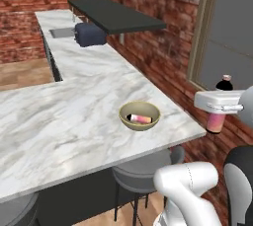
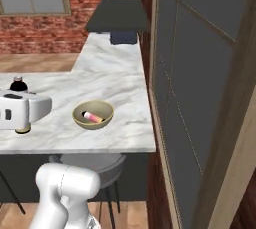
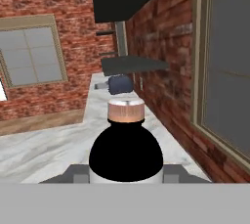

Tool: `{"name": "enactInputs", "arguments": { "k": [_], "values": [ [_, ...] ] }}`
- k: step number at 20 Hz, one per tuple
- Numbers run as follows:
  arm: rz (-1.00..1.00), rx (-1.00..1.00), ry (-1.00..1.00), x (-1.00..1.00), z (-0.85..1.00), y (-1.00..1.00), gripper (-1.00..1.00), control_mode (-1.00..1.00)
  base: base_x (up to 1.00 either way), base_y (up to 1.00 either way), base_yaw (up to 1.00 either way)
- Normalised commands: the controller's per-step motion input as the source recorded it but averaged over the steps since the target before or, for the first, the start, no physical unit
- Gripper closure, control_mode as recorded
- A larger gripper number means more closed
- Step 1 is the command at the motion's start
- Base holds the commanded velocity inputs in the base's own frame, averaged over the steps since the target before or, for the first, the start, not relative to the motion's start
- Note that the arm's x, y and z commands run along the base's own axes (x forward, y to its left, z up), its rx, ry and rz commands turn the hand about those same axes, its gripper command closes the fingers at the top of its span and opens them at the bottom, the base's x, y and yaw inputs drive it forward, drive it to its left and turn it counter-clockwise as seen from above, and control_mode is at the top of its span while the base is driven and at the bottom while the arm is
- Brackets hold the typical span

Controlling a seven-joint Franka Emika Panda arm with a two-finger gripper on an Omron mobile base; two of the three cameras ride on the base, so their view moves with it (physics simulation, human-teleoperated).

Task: Open the fridge, grab two sodas, and place both sodas inside the bowl with ice on the dining counter.

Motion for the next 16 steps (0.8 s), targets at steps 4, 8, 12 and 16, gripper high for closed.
{"name": "enactInputs", "arguments": {
  "k": [4, 8, 12, 16],
  "values": [
    [0.0, 0.0, 0.0, 0.0, 0.0, 0.0, 1.0, 1.0, 0.78, 0.0, 0.46],
    [0.0, -0.02, 0.0, 0.03, 0.0, 0.03, 1.0, -1.0, 0.33, 0.04, 0.11],
    [0.0, -0.03, 0.14, 0.64, -0.18, 0.05, 1.0, -1.0, 0.0, 0.0, 0.0],
    [0.13, -0.02, 0.48, 1.0, -0.25, 0.0, 1.0, -1.0, 0.0, 0.0, 0.0]
  ]
}}
